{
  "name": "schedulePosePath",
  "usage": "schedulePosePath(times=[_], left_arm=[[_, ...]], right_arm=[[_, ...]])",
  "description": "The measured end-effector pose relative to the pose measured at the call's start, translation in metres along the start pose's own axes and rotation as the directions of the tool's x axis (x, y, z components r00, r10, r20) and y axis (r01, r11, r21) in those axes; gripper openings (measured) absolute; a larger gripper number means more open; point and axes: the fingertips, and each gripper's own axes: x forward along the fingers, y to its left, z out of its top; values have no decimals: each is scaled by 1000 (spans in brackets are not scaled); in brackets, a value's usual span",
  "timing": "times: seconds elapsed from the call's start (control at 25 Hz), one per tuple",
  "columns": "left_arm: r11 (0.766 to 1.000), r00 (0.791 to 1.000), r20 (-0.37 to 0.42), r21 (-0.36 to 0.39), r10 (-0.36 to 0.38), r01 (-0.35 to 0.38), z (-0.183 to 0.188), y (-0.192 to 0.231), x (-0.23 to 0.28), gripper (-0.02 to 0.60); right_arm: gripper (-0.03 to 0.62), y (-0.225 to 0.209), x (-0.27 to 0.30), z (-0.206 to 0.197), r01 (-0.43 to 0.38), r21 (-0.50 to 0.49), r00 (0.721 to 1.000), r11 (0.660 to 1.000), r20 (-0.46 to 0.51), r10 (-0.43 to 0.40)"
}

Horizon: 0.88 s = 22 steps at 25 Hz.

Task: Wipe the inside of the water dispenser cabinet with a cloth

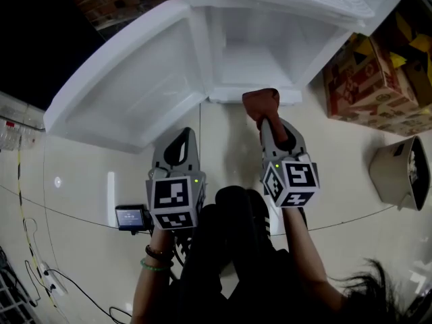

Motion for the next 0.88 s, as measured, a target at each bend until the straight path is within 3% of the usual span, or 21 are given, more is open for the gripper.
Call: schedulePosePath(times=[0.36, 0.88], left_arm=[[1000, 1000, 12, -16, -8, 8, -5, -15, -19, 2], [1000, 1000, 7, -26, -5, 6, -11, -15, -22, 2]], right_arm=[[69, 24, -17, 8, -54, -39, 999, 998, 1, 54], [67, 33, -19, 4, -63, -56, 998, 996, -10, 63]])
